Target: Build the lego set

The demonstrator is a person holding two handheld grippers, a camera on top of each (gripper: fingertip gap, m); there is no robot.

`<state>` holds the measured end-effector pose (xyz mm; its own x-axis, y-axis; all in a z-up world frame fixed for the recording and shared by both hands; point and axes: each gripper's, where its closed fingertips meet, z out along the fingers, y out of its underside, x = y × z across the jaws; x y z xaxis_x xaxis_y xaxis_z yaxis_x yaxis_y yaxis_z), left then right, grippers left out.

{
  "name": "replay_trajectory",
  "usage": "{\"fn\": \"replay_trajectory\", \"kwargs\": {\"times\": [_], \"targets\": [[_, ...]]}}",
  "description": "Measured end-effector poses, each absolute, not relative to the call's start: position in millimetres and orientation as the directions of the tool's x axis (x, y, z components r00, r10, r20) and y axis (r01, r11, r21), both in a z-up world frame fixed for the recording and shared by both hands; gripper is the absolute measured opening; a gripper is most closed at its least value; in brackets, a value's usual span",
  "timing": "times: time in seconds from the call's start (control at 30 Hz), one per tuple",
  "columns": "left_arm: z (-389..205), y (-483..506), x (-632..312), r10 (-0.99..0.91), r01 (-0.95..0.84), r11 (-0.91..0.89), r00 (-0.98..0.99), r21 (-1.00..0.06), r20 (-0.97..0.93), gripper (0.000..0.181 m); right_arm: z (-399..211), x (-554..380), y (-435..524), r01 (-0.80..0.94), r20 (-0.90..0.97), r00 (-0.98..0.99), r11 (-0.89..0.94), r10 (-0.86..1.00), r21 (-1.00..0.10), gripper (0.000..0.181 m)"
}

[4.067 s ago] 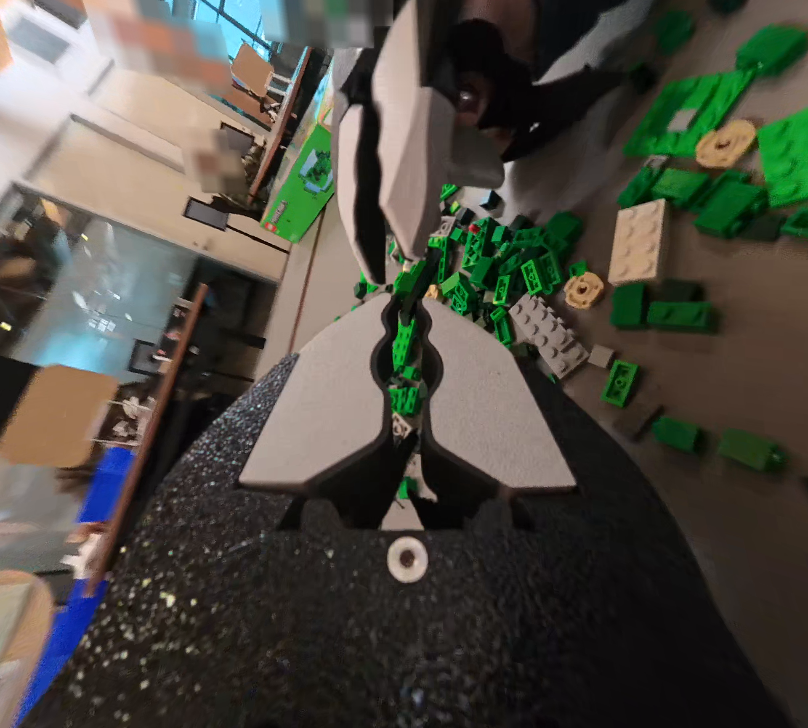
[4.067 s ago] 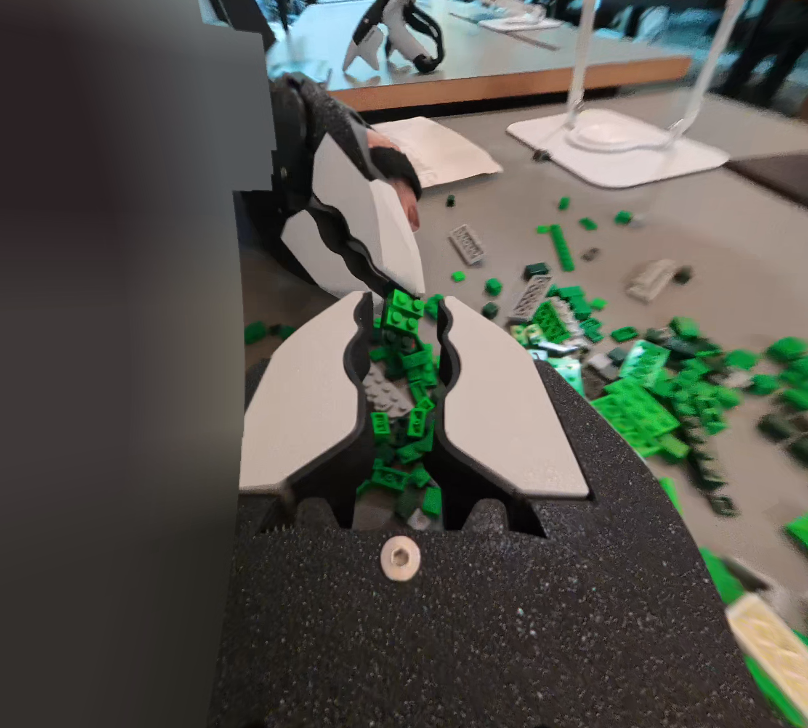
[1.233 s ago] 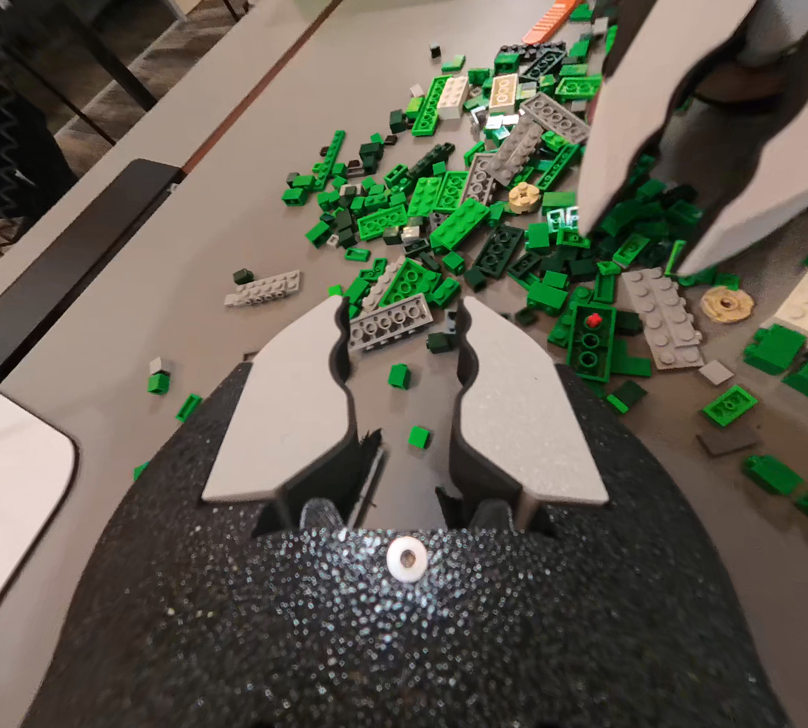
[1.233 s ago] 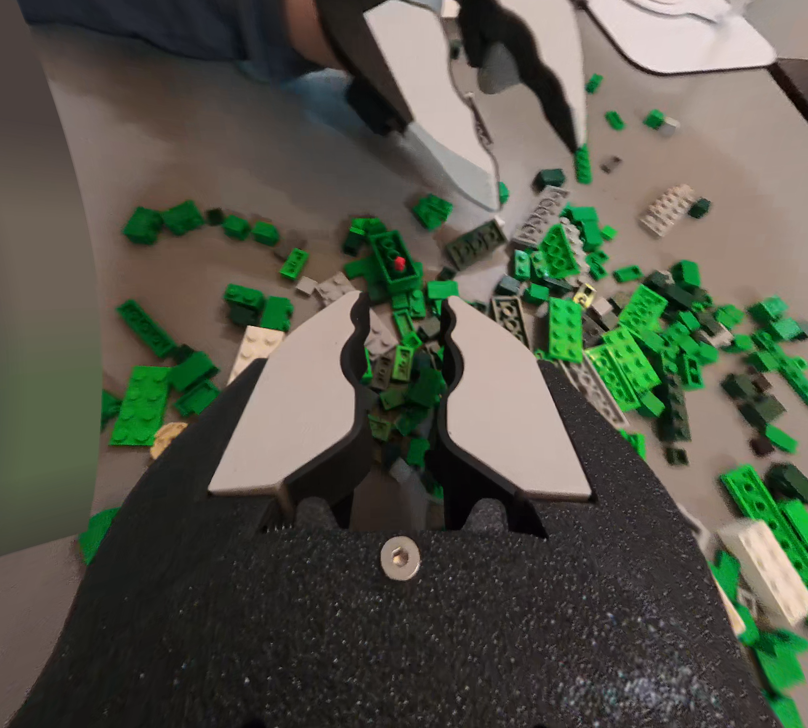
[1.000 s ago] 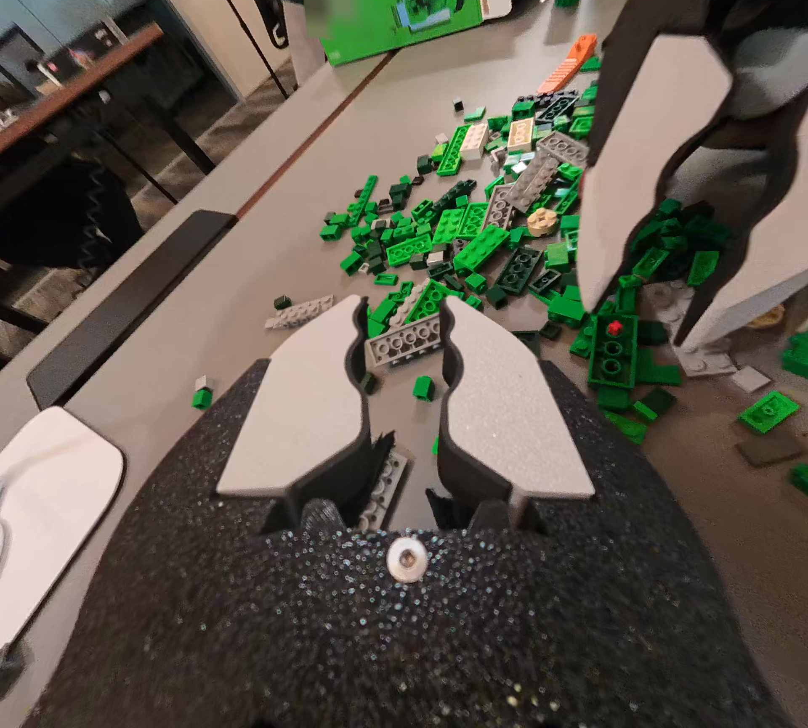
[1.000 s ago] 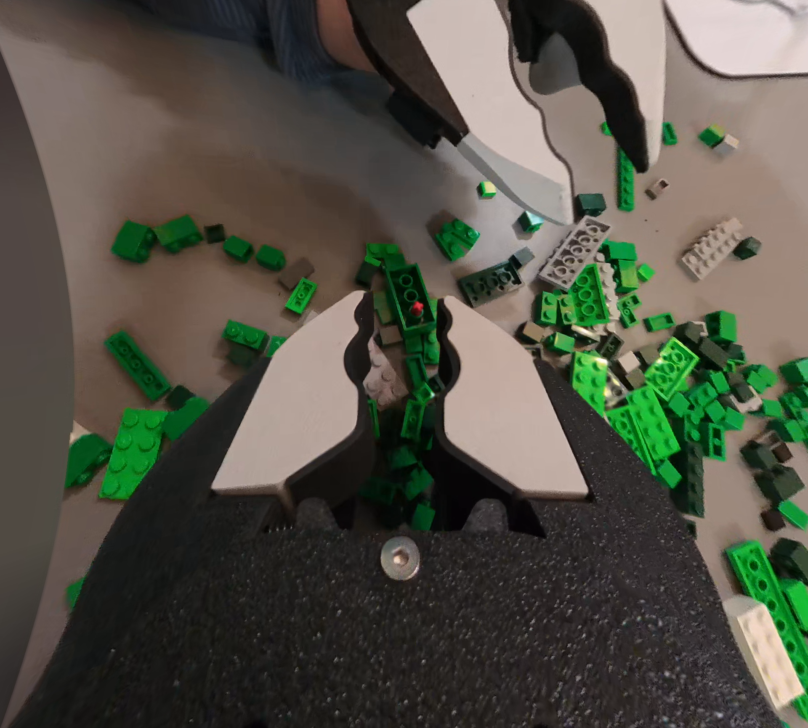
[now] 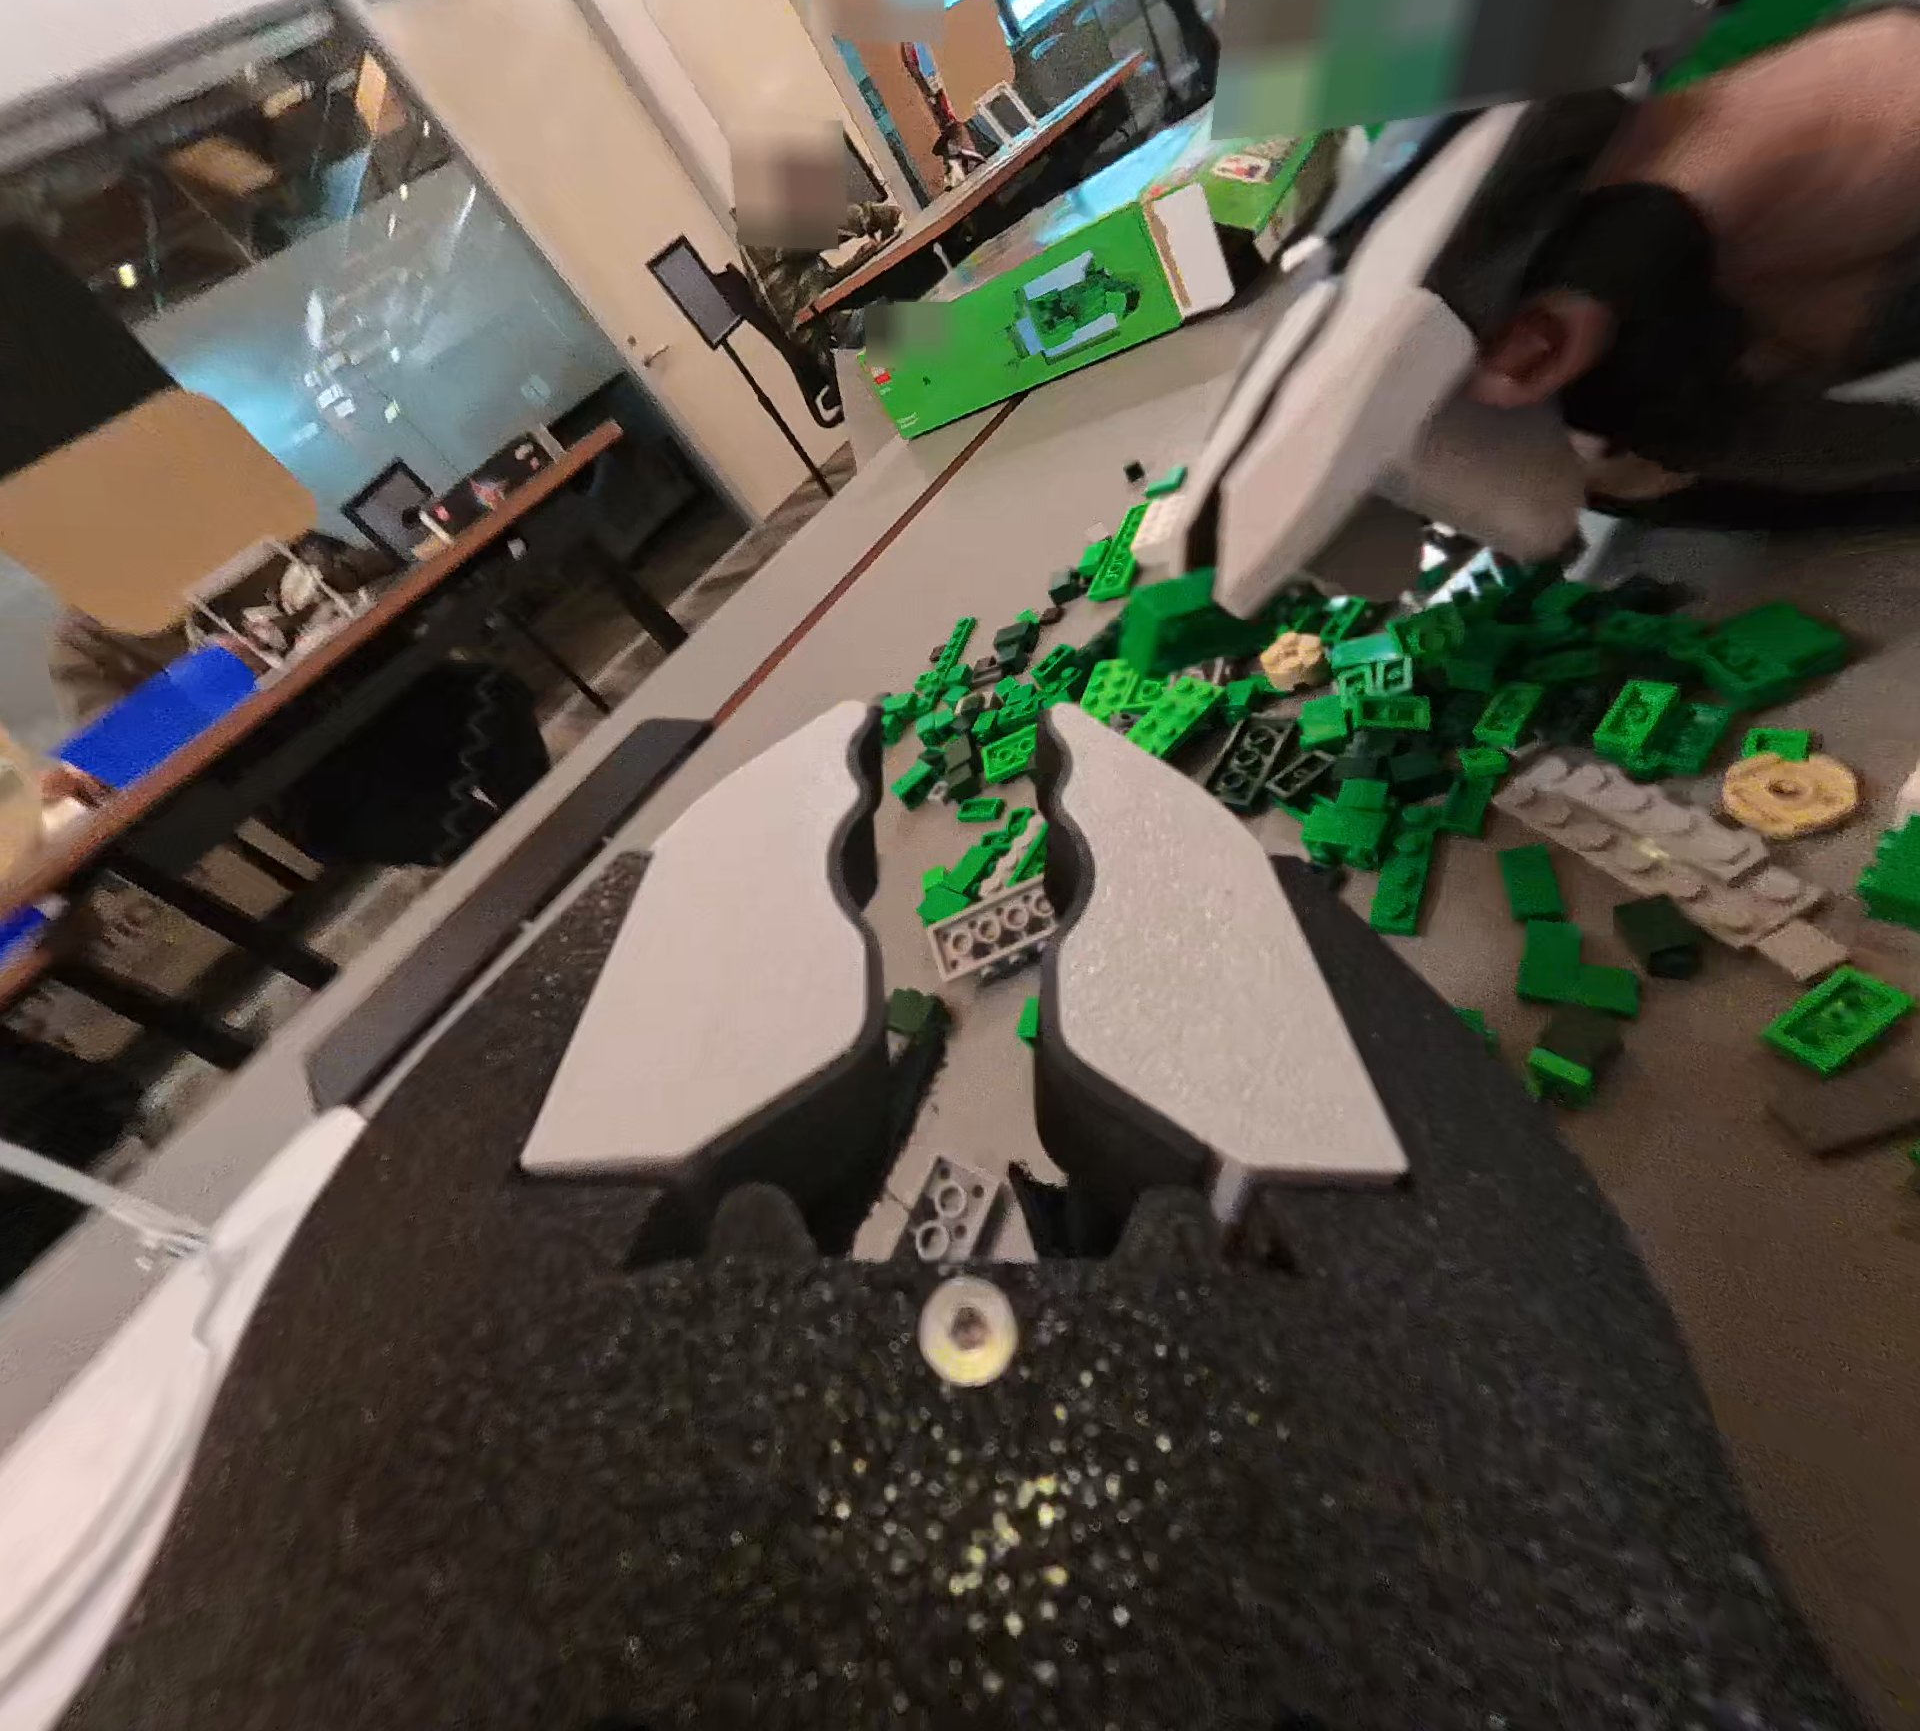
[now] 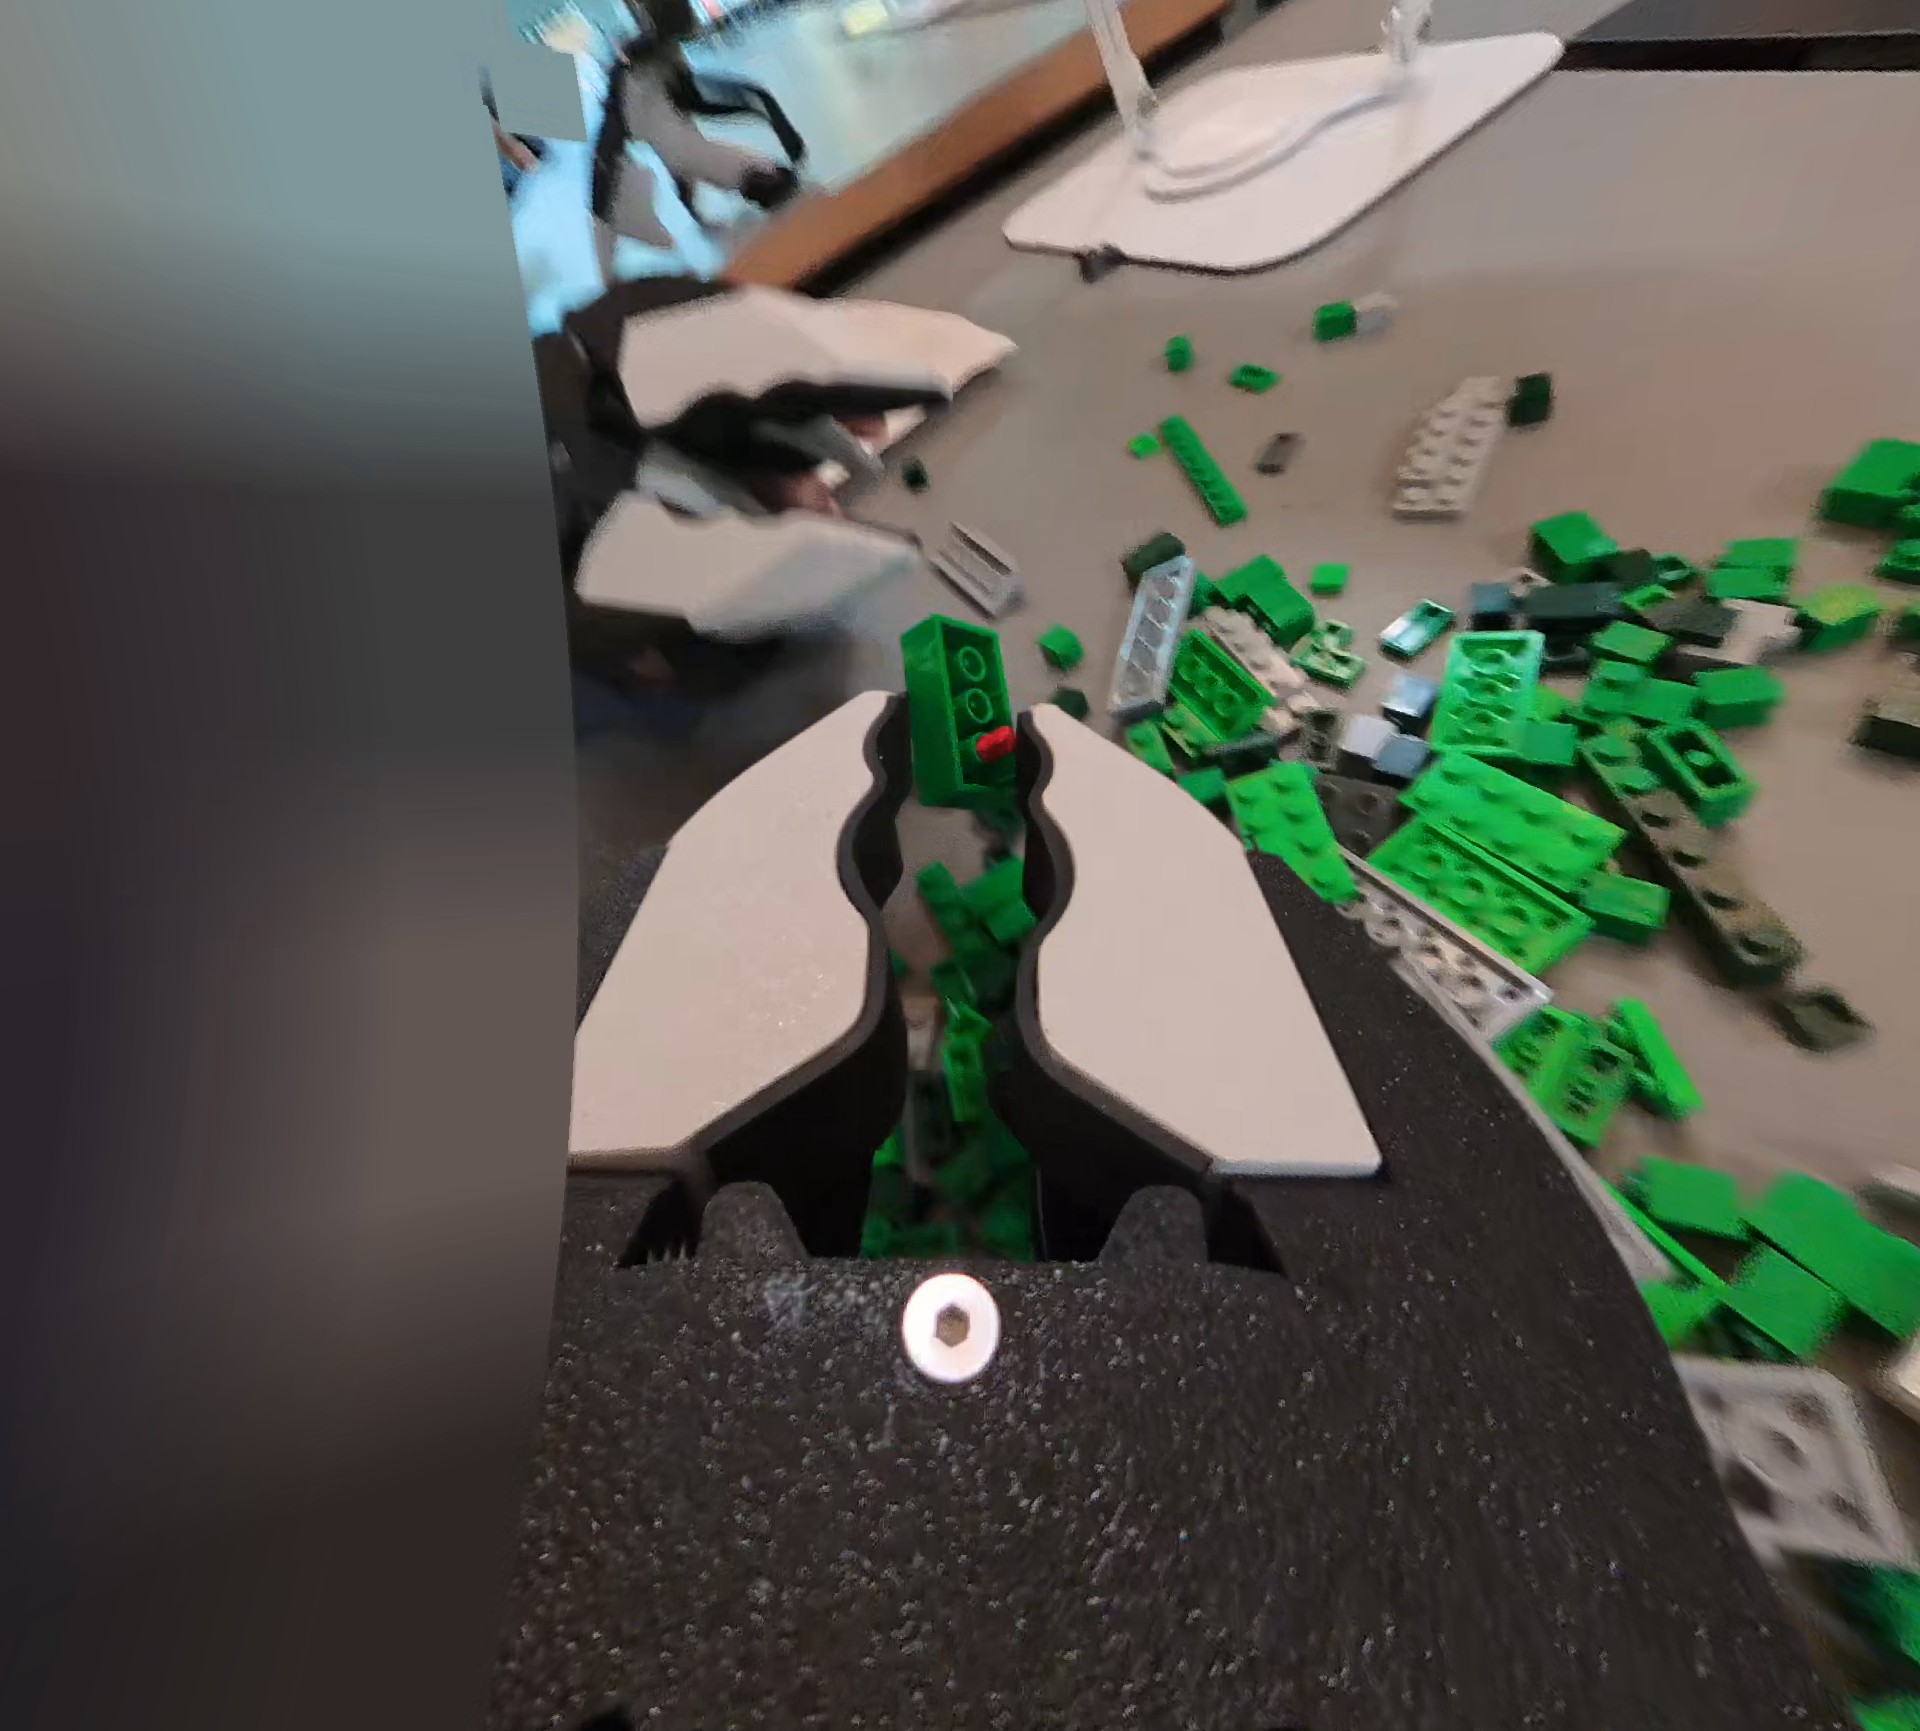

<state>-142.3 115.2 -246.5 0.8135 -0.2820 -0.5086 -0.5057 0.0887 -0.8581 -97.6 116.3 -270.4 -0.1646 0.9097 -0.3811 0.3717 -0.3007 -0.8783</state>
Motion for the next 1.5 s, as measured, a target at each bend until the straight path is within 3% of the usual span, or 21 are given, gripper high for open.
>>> {"fn": "replay_trajectory", "kwargs": {"times": [0.03,0.2,0.3,0.47,0.6,0.93,1.07,1.2,1.33,1.5], "targets": [[-245,116,-148,-0.277,-0.461,0.071,0.843,-0.885,-0.461,0.027,-276,-95,118,0.408,-0.333,-0.146,-0.250,0.932,-0.878,0.019],[-243,119,-166,-0.250,-0.341,0.036,0.907,-0.940,-0.338,0.020,-307,-88,126,0.586,-0.042,-0.092,0.020,0.995,-0.810,0.020],[-241,118,-167,-0.250,-0.324,0.046,0.912,-0.945,-0.325,0.017,-312,-87,128,0.604,0.083,-0.101,0.127,0.991,-0.787,0.019],[-229,112,-167,-0.247,-0.290,0.137,0.916,-0.947,-0.316,0.011,-290,-91,144,0.485,0.191,-0.010,0.172,0.982,-0.858,0.031],[-225,112,-174,-0.240,-0.230,0.143,0.935,-0.963,-0.259,0.007,-261,-76,183,0.380,0.337,0.199,0.245,0.920,-0.892,0.029],[-228,112,-167,-0.266,-0.270,0.142,0.916,-0.952,-0.300,0.000,-254,-19,252,0.526,0.550,0.407,0.305,0.730,-0.794,0.016],[-231,112,-163,-0.284,-0.288,0.138,0.905,-0.948,-0.317,0.000,-249,10,277,0.561,0.595,0.477,0.297,0.647,-0.773,0.010],[-230,111,-162,-0.279,-0.303,0.148,0.900,-0.941,-0.334,0.000,-235,44,300,0.496,0.563,0.607,0.287,0.561,-0.820,0.001],[-214,102,-166,-0.254,-0.259,0.242,0.913,-0.935,-0.318,0.000,-219,82,319,0.370,0.448,0.751,0.253,0.485,-0.894,0.000],[-219,107,-174,-0.271,-0.191,0.196,0.932,-0.962,-0.240,0.000,-201,109,325,0.211,0.310,0.842,0.258,0.441,-0.943,0.000]]}}
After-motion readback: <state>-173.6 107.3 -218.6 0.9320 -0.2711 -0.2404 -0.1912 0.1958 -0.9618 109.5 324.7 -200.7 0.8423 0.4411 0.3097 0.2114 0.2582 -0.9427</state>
